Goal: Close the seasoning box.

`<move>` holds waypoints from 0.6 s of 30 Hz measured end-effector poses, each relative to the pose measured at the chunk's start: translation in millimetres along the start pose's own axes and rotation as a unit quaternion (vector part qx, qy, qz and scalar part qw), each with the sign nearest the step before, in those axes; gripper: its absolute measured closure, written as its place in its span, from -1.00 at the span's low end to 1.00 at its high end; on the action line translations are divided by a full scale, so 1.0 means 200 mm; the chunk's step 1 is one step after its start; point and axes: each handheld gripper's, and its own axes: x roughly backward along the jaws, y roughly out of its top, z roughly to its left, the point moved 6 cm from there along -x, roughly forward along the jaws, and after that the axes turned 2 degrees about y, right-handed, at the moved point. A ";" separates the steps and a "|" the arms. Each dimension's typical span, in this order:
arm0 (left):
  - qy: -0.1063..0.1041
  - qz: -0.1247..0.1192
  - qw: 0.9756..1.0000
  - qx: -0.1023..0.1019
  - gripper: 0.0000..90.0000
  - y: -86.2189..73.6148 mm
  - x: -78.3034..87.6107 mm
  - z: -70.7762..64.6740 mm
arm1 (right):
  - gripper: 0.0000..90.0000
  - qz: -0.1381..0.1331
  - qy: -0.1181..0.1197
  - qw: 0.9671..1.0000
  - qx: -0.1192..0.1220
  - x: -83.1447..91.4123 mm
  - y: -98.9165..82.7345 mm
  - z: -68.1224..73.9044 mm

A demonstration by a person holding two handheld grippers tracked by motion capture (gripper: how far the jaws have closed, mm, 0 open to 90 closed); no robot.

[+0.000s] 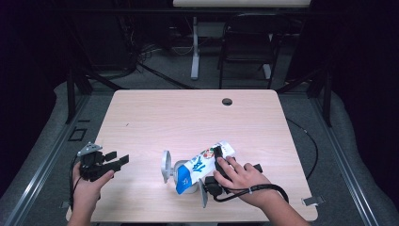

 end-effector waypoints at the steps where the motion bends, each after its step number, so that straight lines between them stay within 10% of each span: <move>1: -0.001 -0.001 1.000 0.000 -0.12 0.00 0.00 0.00 | 0.07 0.002 -0.001 1.000 0.002 0.00 0.00 0.00; 18: 0.001 0.000 1.000 0.001 -0.12 0.00 0.00 0.00 | 0.08 0.001 -0.003 1.000 0.004 0.00 0.00 0.00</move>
